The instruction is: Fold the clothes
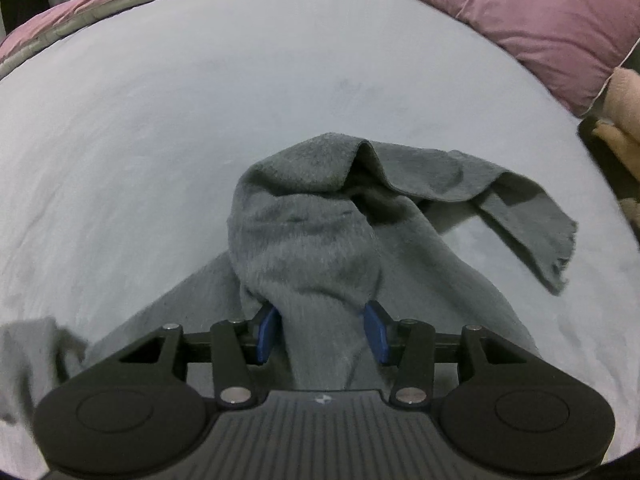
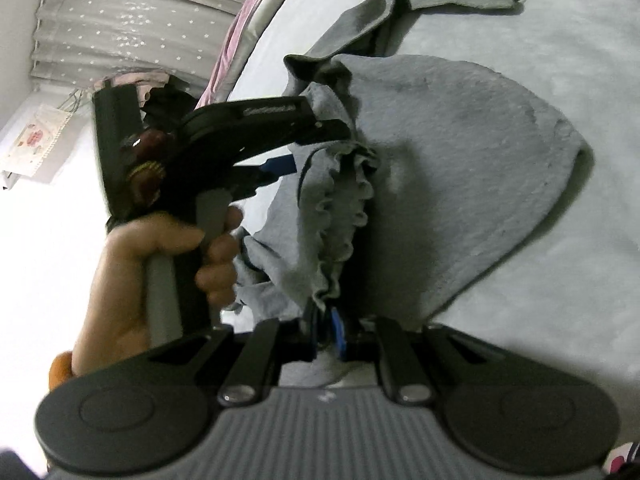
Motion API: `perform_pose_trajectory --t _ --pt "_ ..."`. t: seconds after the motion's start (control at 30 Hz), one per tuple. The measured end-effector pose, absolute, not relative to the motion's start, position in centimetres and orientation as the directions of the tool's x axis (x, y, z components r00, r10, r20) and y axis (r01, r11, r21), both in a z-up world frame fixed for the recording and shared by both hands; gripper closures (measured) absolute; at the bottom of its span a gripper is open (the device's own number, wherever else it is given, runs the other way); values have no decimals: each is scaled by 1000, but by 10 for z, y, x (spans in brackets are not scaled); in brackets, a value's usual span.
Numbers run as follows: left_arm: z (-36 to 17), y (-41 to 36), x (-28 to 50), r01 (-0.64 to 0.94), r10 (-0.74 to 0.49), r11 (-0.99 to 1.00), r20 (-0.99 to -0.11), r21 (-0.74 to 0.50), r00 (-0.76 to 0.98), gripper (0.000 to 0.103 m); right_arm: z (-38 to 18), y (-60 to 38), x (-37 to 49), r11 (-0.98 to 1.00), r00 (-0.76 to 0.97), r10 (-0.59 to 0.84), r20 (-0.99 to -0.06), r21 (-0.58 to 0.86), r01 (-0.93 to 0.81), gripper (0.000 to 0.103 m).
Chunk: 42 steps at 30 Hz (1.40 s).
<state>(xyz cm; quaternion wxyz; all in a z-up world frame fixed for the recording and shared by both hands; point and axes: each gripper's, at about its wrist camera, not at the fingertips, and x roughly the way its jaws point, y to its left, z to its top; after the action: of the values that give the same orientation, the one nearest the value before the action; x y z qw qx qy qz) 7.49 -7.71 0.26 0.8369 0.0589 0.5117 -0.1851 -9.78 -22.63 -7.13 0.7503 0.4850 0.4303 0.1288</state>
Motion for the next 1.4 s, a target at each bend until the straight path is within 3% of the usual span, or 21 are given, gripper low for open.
perform_pose_trajectory --t 0.33,0.4,0.47,0.7,1.07,1.4 --pt "-9 -85 103 307 -224 946 -891 -102 395 60 -62 -230 -113 517 603 591 -535 826 225 96" --pt "-8 -81 104 277 -207 956 -891 -96 405 79 -55 -233 -117 532 615 574 -541 817 223 96" --pt "-7 -75 103 252 -198 963 -888 -97 416 89 -48 -235 -122 546 627 556 -546 808 221 96" --pt "15 -28 89 120 -290 957 -836 -265 465 94 -24 -244 -136 593 666 491 -561 776 216 97" --pt "91 65 42 7 -446 829 -656 -559 609 95 50 -260 -143 700 759 362 -541 696 161 97" --pt "177 121 -14 72 -509 712 -442 -699 739 95 161 -252 -159 779 859 303 -414 627 27 97"
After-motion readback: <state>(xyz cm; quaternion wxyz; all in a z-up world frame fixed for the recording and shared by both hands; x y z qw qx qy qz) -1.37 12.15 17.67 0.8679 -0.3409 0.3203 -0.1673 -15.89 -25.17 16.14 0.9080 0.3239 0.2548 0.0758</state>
